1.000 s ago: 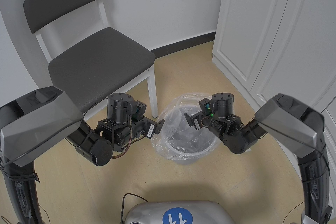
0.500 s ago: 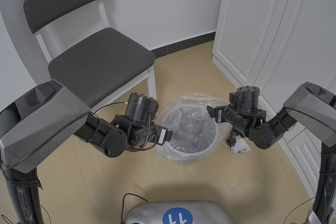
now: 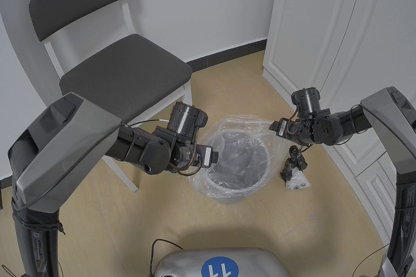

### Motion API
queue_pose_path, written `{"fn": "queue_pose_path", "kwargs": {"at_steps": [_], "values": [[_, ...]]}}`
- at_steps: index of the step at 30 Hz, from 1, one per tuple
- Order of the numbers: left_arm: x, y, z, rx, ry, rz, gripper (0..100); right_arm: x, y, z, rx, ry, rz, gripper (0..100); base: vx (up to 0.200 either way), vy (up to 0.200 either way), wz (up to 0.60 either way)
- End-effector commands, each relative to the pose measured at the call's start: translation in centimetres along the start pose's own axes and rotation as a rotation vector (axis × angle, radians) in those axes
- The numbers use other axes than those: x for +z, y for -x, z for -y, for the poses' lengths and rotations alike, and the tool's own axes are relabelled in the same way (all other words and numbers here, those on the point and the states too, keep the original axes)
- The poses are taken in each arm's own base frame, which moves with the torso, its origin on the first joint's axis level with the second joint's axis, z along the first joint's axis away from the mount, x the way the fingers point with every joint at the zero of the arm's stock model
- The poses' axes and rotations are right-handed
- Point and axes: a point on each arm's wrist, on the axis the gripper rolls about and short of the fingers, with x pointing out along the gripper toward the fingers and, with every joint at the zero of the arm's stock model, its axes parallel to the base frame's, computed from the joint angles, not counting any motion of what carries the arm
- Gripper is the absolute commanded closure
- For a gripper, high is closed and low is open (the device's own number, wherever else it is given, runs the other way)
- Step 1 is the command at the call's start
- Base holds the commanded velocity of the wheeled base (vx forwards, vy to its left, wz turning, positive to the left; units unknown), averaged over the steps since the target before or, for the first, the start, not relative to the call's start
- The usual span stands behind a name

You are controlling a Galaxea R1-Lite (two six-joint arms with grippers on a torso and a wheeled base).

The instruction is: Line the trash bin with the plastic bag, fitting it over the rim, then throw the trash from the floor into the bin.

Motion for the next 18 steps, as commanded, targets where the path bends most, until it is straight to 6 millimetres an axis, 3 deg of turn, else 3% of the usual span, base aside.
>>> {"fn": "queue_pose_path", "kwargs": {"at_steps": [1,6,18], "values": [[-0.9,-3.3,-0.4,0.030,0.021,-0.040,0,0.7,-2.4,1.9,-0.038,-0.061,-0.006,0,0.000,0.000,0.00],[-1.1,-5.8,-1.6,0.130,0.030,-0.030,0,0.5,-3.1,2.8,-0.059,-0.049,-0.013,0,0.000,0.000,0.00],[0.1,-7.1,-3.5,0.216,0.062,0.016,0,-0.3,-5.5,3.9,-0.068,-0.063,0.004,0,0.000,0.000,0.00]]}}
